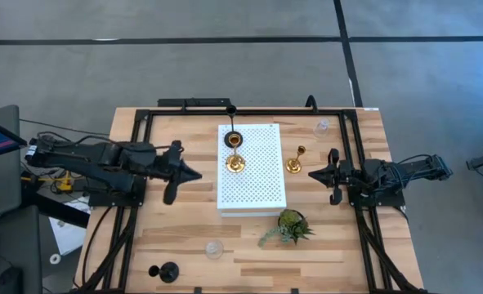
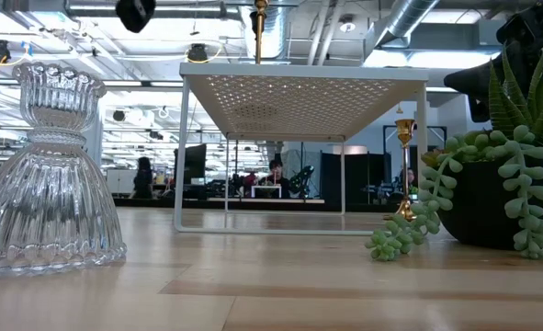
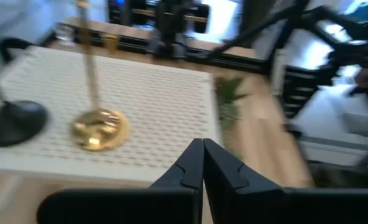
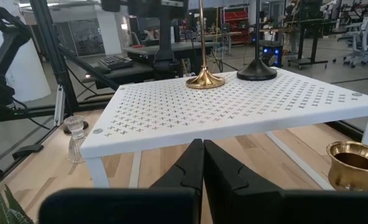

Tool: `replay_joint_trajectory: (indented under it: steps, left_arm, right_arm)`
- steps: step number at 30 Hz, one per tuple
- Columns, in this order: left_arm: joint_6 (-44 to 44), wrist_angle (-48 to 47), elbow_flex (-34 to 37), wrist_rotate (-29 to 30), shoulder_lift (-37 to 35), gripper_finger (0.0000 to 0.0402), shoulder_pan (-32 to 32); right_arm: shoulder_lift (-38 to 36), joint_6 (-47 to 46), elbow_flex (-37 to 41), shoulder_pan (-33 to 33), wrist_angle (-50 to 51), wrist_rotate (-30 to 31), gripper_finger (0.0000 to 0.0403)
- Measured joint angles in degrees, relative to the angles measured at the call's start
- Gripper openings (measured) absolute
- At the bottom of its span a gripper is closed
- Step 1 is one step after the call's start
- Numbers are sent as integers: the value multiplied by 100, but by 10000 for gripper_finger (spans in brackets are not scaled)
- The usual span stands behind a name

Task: Pick & Place candle stick holders
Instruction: Put the black candle holder on the shelf

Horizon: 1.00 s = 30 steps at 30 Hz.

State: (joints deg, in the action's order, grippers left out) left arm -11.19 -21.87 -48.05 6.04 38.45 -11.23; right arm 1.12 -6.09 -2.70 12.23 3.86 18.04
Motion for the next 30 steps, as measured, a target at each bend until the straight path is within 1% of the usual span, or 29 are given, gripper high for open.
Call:
replay_joint_trajectory:
  steps: [5,7,11,14,21,27,30]
  left_arm:
    - [-850,-25,-2,-138,-125,6,-346]
    - [-1378,-20,-2,-436,-143,5,-438]
    - [-2277,-21,-2,-1317,-118,6,-606]
    - [-2811,-22,-4,-1678,-71,7,-680]
    - [-3053,21,-7,-2657,-15,7,-732]
    - [-3132,84,-7,-2714,15,13,-728]
    - [-3545,155,-9,-2716,82,9,-749]
  right_arm:
    - [-2,0,0,0,0,0,1]
    - [-1,0,0,0,-1,0,1]
    - [-1,0,0,0,-2,0,1]
    - [0,0,0,0,-2,2,1]
    - [1,62,0,0,-2,2,1]
    - [0,65,0,0,-2,2,1]
    - [1,66,0,0,-2,2,1]
